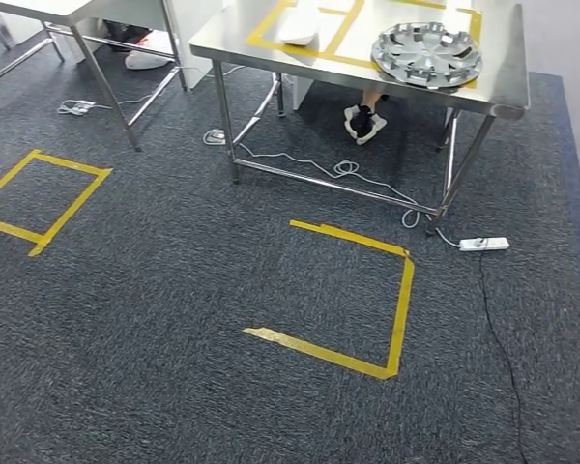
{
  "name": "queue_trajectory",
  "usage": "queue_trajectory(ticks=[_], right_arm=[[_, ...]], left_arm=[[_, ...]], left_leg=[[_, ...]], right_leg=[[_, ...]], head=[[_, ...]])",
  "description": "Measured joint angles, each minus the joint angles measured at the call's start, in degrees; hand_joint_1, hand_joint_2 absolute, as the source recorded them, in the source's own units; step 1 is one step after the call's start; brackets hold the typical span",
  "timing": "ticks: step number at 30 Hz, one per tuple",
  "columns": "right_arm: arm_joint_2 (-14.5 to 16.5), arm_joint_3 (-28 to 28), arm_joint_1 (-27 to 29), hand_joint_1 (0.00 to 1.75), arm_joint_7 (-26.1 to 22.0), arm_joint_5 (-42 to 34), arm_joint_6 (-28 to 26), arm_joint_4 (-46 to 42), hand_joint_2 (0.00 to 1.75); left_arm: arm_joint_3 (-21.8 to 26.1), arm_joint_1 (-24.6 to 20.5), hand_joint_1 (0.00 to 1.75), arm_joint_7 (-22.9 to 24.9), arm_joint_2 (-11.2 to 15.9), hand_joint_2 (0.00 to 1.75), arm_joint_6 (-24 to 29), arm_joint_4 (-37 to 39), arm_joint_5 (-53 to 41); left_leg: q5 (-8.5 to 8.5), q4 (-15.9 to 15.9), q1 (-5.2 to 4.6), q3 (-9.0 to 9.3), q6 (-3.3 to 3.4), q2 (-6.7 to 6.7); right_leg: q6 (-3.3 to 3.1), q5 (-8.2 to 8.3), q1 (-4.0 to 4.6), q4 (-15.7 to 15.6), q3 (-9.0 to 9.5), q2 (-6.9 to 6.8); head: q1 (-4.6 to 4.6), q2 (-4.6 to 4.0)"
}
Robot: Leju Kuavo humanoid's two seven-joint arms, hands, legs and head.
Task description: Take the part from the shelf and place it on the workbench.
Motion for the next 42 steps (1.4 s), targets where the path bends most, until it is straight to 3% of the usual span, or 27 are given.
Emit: queue_trajectory(ticks=[1,3,5,6,7,8,10,12,14,15,17,19,20,23,25,27,29,30,31,33,34,36,38,40,42], right_arm=[[0.0,0.0,0.0,0.00,0.0,0.1,-0.2,0.0,0.00],[0.0,0.1,0.1,0.00,0.0,0.3,-0.4,0.1,0.00],[-0.1,0.1,0.0,0.00,0.0,0.3,-0.6,0.1,0.00],[-0.1,0.2,0.0,0.00,0.0,0.4,-0.7,0.1,0.00],[-0.1,0.2,-0.1,0.00,0.1,0.5,-0.7,0.1,0.00],[0.0,0.3,-0.2,0.00,0.1,0.5,-0.8,0.1,0.00],[0.0,0.4,-0.1,0.00,0.1,0.6,-0.7,0.1,0.00],[0.0,0.5,0.2,0.00,0.1,0.7,-0.6,0.1,0.00],[0.0,0.5,0.3,0.00,0.2,0.8,-0.3,0.1,0.00],[0.0,0.6,0.3,0.00,0.2,0.8,-0.2,0.1,0.00],[0.0,0.8,0.1,0.00,0.2,1.1,-0.1,0.1,0.00],[0.0,1.1,0.0,0.00,0.2,1.4,0.0,0.1,0.00],[0.0,1.2,0.0,0.00,0.2,1.5,0.0,0.1,0.00],[0.0,1.4,-0.6,0.00,0.3,1.6,0.0,0.1,0.00],[0.0,1.5,-0.7,0.00,0.3,1.6,0.0,0.1,0.00],[0.0,1.6,-0.6,0.00,0.3,1.6,0.1,0.1,0.00],[0.0,1.7,-0.4,0.00,0.3,1.7,0.1,0.1,0.00],[0.0,1.8,-0.4,0.00,0.3,1.9,0.3,0.1,0.00],[0.0,1.9,-0.3,0.00,0.4,2.1,0.4,0.1,0.00],[0.0,2.1,-0.3,0.00,0.4,2.6,0.7,0.1,0.00],[0.0,2.3,-0.3,0.00,0.4,2.7,0.8,0.1,0.00],[0.0,2.7,-0.5,0.00,0.3,3.1,0.8,0.1,0.00],[0.0,3.0,-0.8,0.00,0.3,3.5,0.7,0.1,0.00],[0.0,3.3,-0.8,0.00,0.2,3.6,0.7,0.1,0.00],[0.0,3.5,-0.5,0.00,0.2,3.8,0.7,0.1,0.00]], left_arm=[[0.0,0.0,0.00,0.0,-0.1,0.00,-0.1,0.3,0.0],[0.0,-0.1,0.00,-0.1,-0.4,0.00,-0.2,0.7,0.1],[0.0,-0.3,0.00,-0.1,-0.6,0.00,-0.4,1.1,0.1],[0.0,-0.3,0.00,-0.1,-0.7,0.00,-0.5,1.4,0.1],[0.0,-0.3,0.00,-0.2,-0.8,0.00,-0.6,1.6,0.1],[0.0,-0.3,0.00,-0.2,-0.8,0.00,-0.7,1.9,0.1],[0.0,-0.4,0.00,-0.2,-1.0,0.00,-0.8,2.2,0.2],[0.0,-0.6,0.00,-0.2,-1.1,0.00,-0.8,2.5,0.2],[-0.1,-0.8,0.00,-0.2,-1.2,0.00,-1.4,2.8,0.1],[-0.2,-0.8,0.00,-0.2,-1.1,0.00,-2.1,3.0,-0.1],[-0.7,-0.8,0.00,-0.2,-0.5,0.00,-4.0,3.5,-0.5],[-1.1,-1.2,0.00,-0.2,0.0,0.00,-5.5,4.0,-0.6],[-1.3,-1.4,0.00,-0.3,0.1,0.00,-5.8,4.2,-0.6],[-1.5,-1.6,0.00,-0.3,0.5,0.00,-6.0,5.0,-0.6],[-1.5,-1.7,0.00,-0.3,0.7,0.00,-6.0,5.4,-0.6],[-1.6,-1.8,0.00,-0.3,0.7,0.00,-6.0,5.7,-0.6],[-1.7,-2.0,0.00,-0.3,0.6,0.00,-6.0,5.9,-0.6],[-1.7,-2.0,0.00,-0.3,0.6,0.00,-6.0,6.1,-0.6],[-1.7,-2.0,0.00,-0.3,0.5,0.00,-6.0,6.3,-0.6],[-1.8,-2.1,0.00,-0.3,0.4,0.00,-6.0,6.6,-0.6],[-1.8,-2.2,0.00,-0.3,0.4,0.00,-6.0,6.7,-0.6],[-1.8,-2.5,0.00,-0.3,0.3,0.00,-6.2,7.0,-0.5],[-1.8,-2.5,0.00,-0.3,0.2,0.00,-6.3,7.3,-0.5],[-1.8,-2.5,0.00,-0.3,0.1,0.00,-6.5,7.6,-0.5],[-1.8,-2.7,0.00,-0.3,0.0,0.00,-6.6,7.8,-0.5]], left_leg=[[0.02,0.1,0.00,0.04,-0.04,-0.87],[-0.01,0.6,-0.03,-0.15,-0.27,-2.46],[0.08,0.9,0.12,-0.63,-0.91,-3.87],[0.21,0.9,0.22,-0.88,-1.35,-4.56],[0.40,0.7,0.37,-1.02,-1.76,-5.26],[0.33,0.9,0.38,-1.19,-2.08,-4.99],[-1.59,3.9,0.33,-2.64,-2.76,-2.03],[-5.32,11.0,0.67,-6.02,-3.53,1.26],[-7.01,16.3,1.28,-8.54,-4.19,2.07],[-6.27,16.1,1.57,-8.31,-4.45,2.28],[-2.82,9.6,1.96,-4.63,-4.84,3.63],[-0.74,2.8,1.85,-0.79,-4.60,6.06],[-0.53,1.3,1.69,0.04,-4.21,6.74],[-0.55,0.7,1.37,-0.09,-2.76,5.32],[-0.20,0.2,1.49,0.01,-1.90,4.10],[-0.05,0.0,1.36,0.00,-1.29,2.76],[-0.12,0.0,0.99,0.02,-0.99,1.12],[-0.16,0.0,0.82,0.13,-0.93,0.22],[-0.18,0.0,0.69,0.28,-0.90,-0.69],[-0.24,0.1,0.51,0.53,-0.93,-2.35],[-0.31,0.2,0.40,0.50,-1.04,-3.07],[-0.30,0.2,0.45,0.16,-1.63,-4.39],[-0.17,0.1,0.70,-0.09,-2.38,-5.44],[-1.47,1.9,0.65,-0.87,-2.87,-3.27],[-5.08,8.0,0.68,-3.68,-3.34,0.49]], right_leg=[[-0.11,2.32,0.03,-2.8,0.93,0.34],[-0.44,6.22,-0.12,-10.5,3.84,3.17],[-0.71,7.26,-0.16,-14.6,5.41,5.49],[-0.83,7.13,-0.08,-14.9,5.54,5.43],[-1.09,7.29,-0.06,-15.0,5.81,4.64],[-1.43,7.52,-0.11,-15.4,6.18,3.83],[-2.01,8.02,-0.35,-16.1,6.91,1.98],[-2.19,7.99,-0.31,-16.3,7.08,0.02],[-2.13,7.72,-0.32,-16.3,6.99,-1.90],[-2.03,7.52,-0.37,-16.3,7.00,-2.75],[-1.57,6.99,-0.51,-16.3,7.41,-4.27],[-0.78,6.35,-0.37,-16.3,8.18,-5.51],[-0.37,6.13,-0.27,-16.3,8.52,-6.06],[0.67,5.79,-0.46,-16.8,9.58,-7.02],[1.01,4.05,-0.69,-14.4,8.71,-4.38],[0.93,0.57,-0.74,-7.0,4.78,-1.02],[0.74,-1.30,-0.54,0.5,0.24,-0.16],[0.54,-0.50,-0.40,1.4,-0.92,-0.04],[0.26,1.49,-0.26,-0.1,-0.96,0.16],[-0.46,6.53,-0.05,-7.8,1.43,1.94],[-0.72,8.08,-0.08,-11.5,2.75,3.12],[-1.05,8.71,0.03,-14.9,3.98,4.36],[-1.39,8.85,0.09,-15.5,4.64,3.19],[-1.90,9.37,-0.09,-16.4,5.49,1.73],[-2.20,9.57,-0.14,-16.9,5.84,0.04]], head=[[0.00,0.00],[-0.02,0.00],[-0.04,0.00],[-0.04,0.00],[-0.04,0.00],[-0.06,0.00],[-0.34,0.00],[-0.56,0.00],[-0.56,0.00],[-0.57,0.00],[-0.59,0.00],[-0.62,0.00],[-0.58,0.00],[-0.42,0.00],[-0.20,0.00],[0.04,0.00],[0.05,0.00],[0.06,0.00],[0.06,0.00],[0.04,0.00],[0.01,0.00],[-0.01,0.00],[0.00,0.00],[-0.14,0.00],[-0.32,0.00]])
